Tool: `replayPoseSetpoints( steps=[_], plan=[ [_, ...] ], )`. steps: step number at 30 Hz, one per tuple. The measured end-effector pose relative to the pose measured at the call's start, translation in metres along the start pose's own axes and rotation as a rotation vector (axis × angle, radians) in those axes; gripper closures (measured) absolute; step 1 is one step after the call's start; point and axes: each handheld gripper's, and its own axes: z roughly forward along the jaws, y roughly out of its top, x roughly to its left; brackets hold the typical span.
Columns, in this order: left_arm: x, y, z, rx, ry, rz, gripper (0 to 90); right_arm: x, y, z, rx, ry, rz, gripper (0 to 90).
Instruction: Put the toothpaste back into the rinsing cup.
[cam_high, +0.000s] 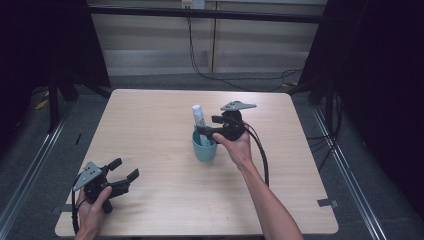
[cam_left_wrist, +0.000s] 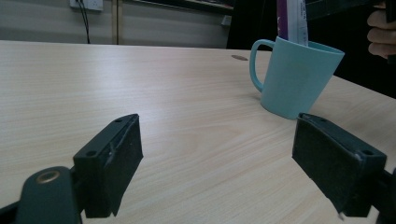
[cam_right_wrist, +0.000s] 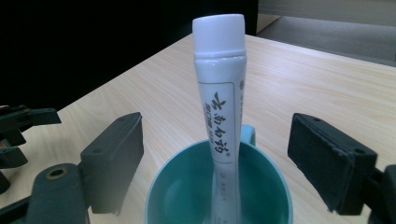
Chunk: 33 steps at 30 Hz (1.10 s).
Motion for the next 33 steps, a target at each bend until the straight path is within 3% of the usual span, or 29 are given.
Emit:
replayPoseSetpoints(
  steps=[3, 9, 17, 25, 28, 30, 33],
  plan=[
    [-0.001, 0.000, 0.000, -0.004, 0.001, -0.004, 15.9, 0.001, 0.000, -0.004, -0.011, -0.003, 0.005, 13.8],
    [-0.001, 0.000, 0.000, -0.004, 0.006, -0.004, 15.9, 0.002, -0.004, -0.016, -0.013, -0.029, 0.002, 14.0],
    [0.000, 0.000, 0.000, -0.005, 0.006, -0.009, 15.9, 0.000, -0.010, -0.038, -0.030, -0.023, 0.023, 14.1],
    [-0.001, 0.000, 0.000, -0.004, 0.009, -0.003, 15.9, -0.004, -0.025, -0.055, -0.003, -0.091, -0.009, 14.3],
    [0.000, 0.000, 0.000, -0.006, 0.009, -0.011, 15.9, -0.003, -0.029, -0.062, 0.001, -0.139, -0.025, 14.5],
    [0.000, 0.000, 0.000, -0.006, 0.011, -0.010, 15.9, -0.005, -0.032, -0.067, -0.004, -0.114, -0.013, 14.3],
    [-0.001, 0.000, 0.000, -0.008, 0.013, -0.009, 15.9, -0.005, -0.035, -0.075, -0.021, -0.127, -0.012, 14.3]
  ],
)
